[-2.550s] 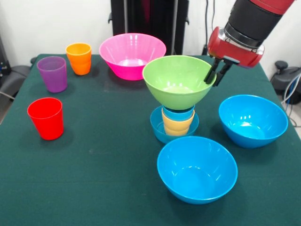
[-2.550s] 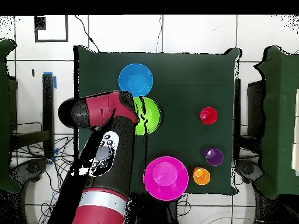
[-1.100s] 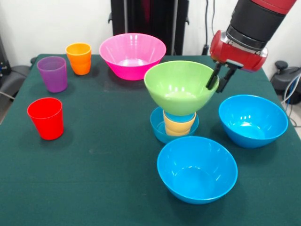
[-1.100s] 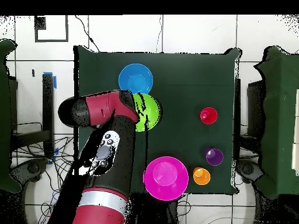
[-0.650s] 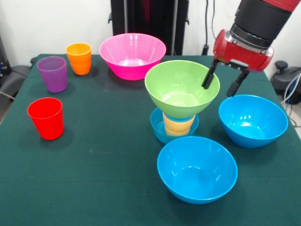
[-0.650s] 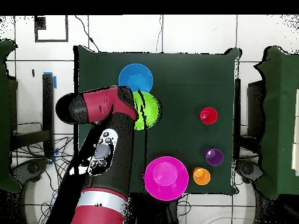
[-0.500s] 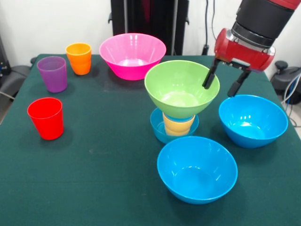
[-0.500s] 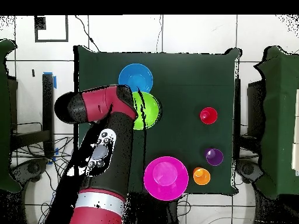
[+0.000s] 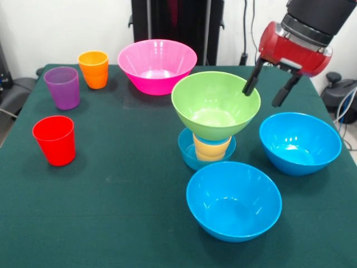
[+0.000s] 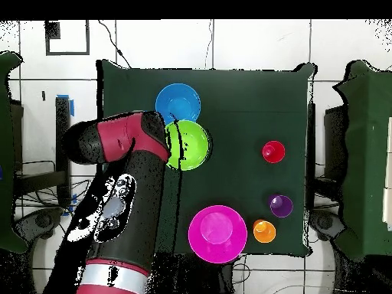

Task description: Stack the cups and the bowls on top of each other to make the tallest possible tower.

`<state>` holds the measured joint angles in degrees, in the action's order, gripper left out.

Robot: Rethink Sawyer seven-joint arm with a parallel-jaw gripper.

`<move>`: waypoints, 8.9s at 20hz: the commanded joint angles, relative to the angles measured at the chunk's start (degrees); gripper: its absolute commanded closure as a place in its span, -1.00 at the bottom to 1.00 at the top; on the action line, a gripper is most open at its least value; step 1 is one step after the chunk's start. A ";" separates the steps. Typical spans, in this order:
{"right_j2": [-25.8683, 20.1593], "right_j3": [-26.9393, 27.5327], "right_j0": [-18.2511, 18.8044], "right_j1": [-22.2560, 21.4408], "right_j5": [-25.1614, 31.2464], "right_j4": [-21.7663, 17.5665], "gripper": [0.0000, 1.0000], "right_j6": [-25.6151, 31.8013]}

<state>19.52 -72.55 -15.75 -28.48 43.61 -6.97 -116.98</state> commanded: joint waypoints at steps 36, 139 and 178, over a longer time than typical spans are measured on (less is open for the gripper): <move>-9.42 -20.29 21.64 -12.88 -16.60 -2.91 -1.00 11.44; -35.24 -11.55 47.79 -0.24 -20.69 -31.83 -1.00 7.91; -27.11 -17.85 49.89 4.97 -28.01 -32.03 -1.00 0.00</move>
<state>-6.62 -88.35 35.30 -27.38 19.46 -34.58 -116.97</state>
